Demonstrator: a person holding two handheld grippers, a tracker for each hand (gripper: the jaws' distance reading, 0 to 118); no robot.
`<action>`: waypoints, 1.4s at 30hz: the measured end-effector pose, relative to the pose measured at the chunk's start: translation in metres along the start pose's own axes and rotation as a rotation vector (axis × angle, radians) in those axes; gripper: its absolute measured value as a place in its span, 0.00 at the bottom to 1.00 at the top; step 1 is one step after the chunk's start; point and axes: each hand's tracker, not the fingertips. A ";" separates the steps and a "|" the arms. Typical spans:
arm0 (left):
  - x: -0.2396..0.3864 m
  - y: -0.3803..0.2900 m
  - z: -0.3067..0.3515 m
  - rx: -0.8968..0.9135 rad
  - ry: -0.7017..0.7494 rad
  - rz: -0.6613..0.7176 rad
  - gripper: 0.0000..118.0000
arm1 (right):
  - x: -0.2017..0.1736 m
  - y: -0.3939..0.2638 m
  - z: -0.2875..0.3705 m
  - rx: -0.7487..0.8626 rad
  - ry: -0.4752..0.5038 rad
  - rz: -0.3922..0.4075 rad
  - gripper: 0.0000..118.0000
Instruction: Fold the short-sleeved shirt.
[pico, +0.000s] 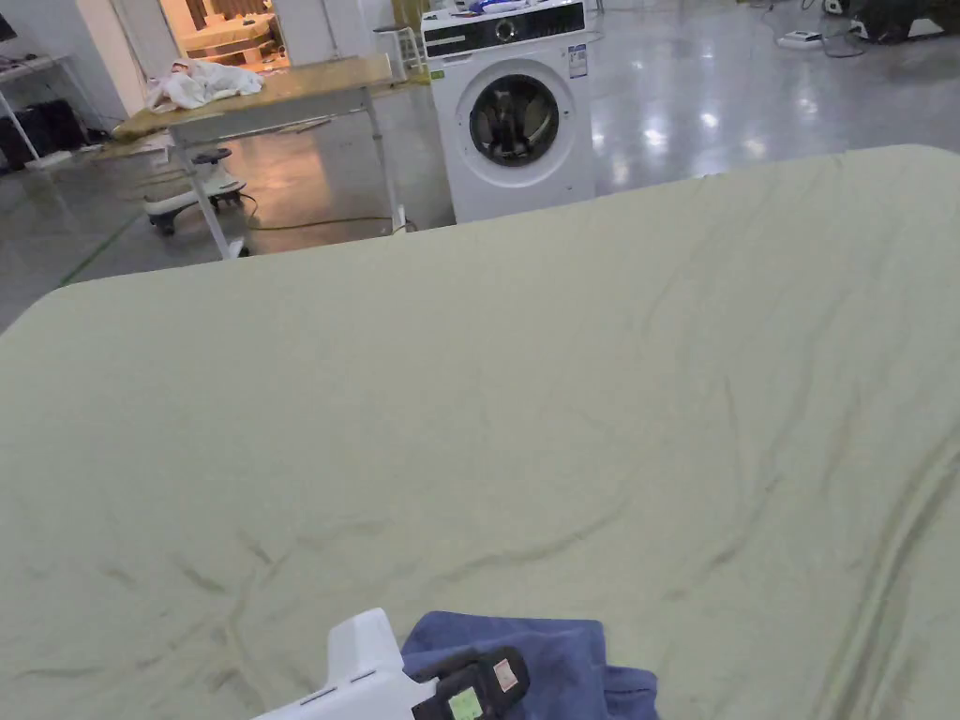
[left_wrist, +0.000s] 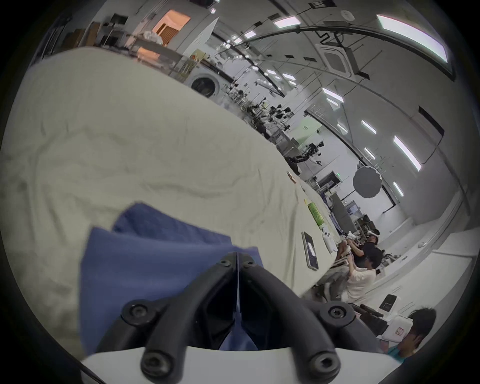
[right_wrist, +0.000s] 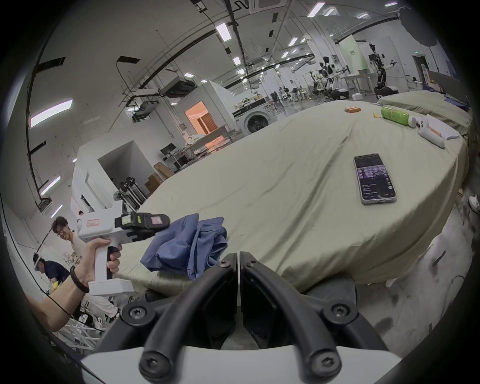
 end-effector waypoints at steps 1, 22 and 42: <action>-0.001 -0.007 -0.012 -0.036 -0.015 0.019 0.02 | -0.002 0.000 -0.001 -0.004 -0.001 0.009 0.00; -0.056 0.018 0.096 0.091 0.124 0.045 0.71 | -0.085 0.029 -0.218 -0.342 0.087 0.387 0.00; -0.138 0.008 0.043 0.008 -0.095 0.357 0.30 | -0.065 0.009 -0.229 -0.349 0.055 0.311 0.00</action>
